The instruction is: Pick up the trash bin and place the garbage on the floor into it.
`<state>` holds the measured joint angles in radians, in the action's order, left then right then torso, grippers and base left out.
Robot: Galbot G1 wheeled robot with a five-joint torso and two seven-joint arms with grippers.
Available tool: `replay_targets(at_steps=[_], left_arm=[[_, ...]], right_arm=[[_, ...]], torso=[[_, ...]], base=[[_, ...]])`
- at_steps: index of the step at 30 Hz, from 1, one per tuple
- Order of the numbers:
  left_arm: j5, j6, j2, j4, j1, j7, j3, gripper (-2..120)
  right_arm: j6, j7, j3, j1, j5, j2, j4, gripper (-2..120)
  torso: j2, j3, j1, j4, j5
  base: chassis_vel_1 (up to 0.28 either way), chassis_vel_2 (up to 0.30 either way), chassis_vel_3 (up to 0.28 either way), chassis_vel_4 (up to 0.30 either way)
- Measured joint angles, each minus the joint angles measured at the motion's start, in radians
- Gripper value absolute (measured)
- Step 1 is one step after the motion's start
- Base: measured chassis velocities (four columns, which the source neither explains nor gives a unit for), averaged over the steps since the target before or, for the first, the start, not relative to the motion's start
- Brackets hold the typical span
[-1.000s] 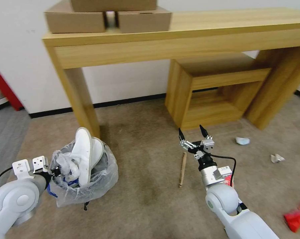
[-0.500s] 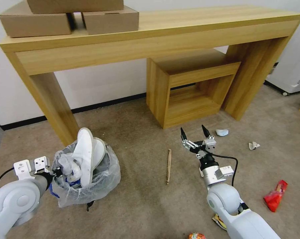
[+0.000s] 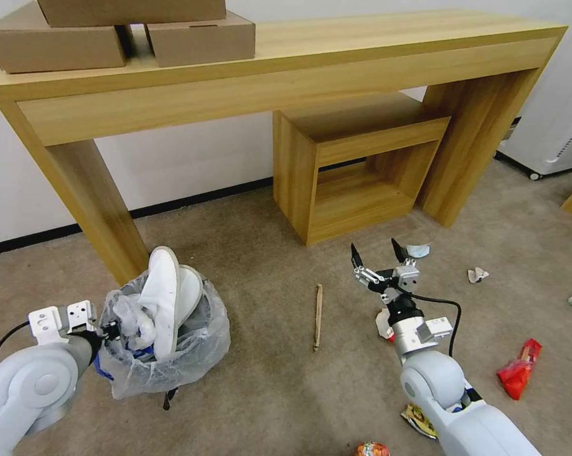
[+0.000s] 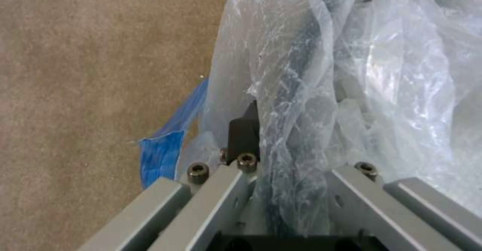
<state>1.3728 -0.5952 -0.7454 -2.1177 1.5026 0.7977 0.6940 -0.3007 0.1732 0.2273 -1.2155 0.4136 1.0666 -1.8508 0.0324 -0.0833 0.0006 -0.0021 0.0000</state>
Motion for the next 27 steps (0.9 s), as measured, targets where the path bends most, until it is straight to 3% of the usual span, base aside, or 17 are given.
replay_targets(at_steps=[18,23,27], left_arm=[[0.001,0.003,-0.006,-0.003,0.004,0.003,-0.006,0],[0.001,0.009,-0.01,-0.007,0.006,-0.001,-0.005,0],[-0.005,0.01,-0.013,-0.009,0.008,-0.006,-0.004,0]], right_arm=[[0.001,0.003,0.003,0.007,0.01,-0.017,-0.003,100],[0.006,0.006,-0.009,0.023,0.01,-0.025,-0.003,100],[0.022,0.015,-0.034,0.035,0.037,-0.033,-0.012,100]], torso=[[0.0,0.0,0.0,-0.0001,-0.0001],[0.0,0.0,0.0,-0.0011,0.0],[0.0,0.0,0.0,-0.0004,-0.0001]], base=[[-0.061,-0.057,-0.055,-0.059],[-0.105,-0.111,-0.112,-0.115],[-0.055,-0.054,-0.069,-0.048]])
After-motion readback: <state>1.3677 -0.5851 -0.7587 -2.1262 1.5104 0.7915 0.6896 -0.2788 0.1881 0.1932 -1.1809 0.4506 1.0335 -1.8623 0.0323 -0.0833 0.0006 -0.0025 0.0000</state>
